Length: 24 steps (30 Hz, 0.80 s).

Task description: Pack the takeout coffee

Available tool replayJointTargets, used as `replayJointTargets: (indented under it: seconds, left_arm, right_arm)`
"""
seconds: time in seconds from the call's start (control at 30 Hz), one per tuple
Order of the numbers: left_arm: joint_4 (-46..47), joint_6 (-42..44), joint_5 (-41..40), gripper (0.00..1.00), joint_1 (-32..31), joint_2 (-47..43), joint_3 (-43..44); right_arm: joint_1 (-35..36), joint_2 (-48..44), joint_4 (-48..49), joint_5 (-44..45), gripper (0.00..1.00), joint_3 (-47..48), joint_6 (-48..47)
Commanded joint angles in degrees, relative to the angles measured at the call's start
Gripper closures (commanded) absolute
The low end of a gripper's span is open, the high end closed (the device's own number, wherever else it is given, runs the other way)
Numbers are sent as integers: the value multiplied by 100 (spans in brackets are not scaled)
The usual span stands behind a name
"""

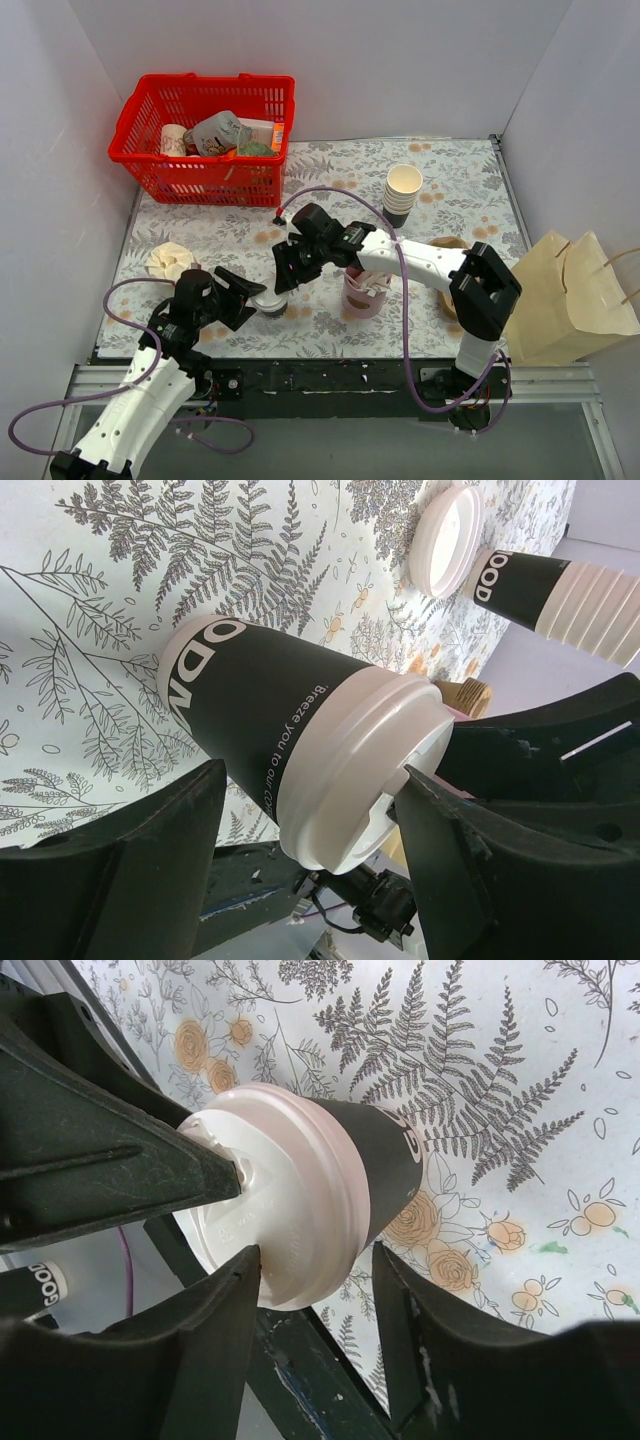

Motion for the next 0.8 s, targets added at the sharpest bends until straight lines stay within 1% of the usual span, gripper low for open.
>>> replayJointTargets:
  seconds: [0.0,0.03,0.1,0.13,0.2,0.23,0.3,0.33,0.37,0.43,0.6,0.7,0.77]
  left_arm:
    - [-203,-2,-55,34,26,-48,-205]
    - [-194,7,-38,34,26,-57,-222]
    - [-212,-2,-29,34,35,-57,-240]
    - [-212,-2,-38,34,26,-57,-257]
    - [-229,-20,-46,35,26,-57,-266]
    - [-221,-20,-46,35,26,-48,-266]
    - [-221,-46,-46,36,26,-31,-284]
    - [-212,-46,-55,37,26,-22,-284]
    - [-221,-55,-38,37,26,-4,-284]
    - [-264,-72,-29,41,35,66,-284]
    - [-458,-151,6,49,35,250,-240]
    - [-502,-160,6,50,26,295,-257]
    - [-519,-187,68,50,26,321,-266]
  right_arm:
    - [9,-147,153,209,47,-256,171]
    - [9,-165,179,227,52,-344,215]
    - [9,-174,206,279,55,-441,259]
    - [9,-165,206,280,59,-537,294]
    - [9,-174,285,280,62,-634,329]
    - [18,-182,320,288,67,-696,338]
    - [9,-200,364,349,68,-845,347]
    - [1,-209,390,402,74,-898,382]
    - [-17,-209,408,429,78,-1003,391]
    - [-87,-200,408,420,82,-1056,496]
    - [-149,-121,31,683,84,-1048,769]
    - [-149,-95,39,701,97,-1144,892]
    - [-149,-51,100,666,99,-1232,954]
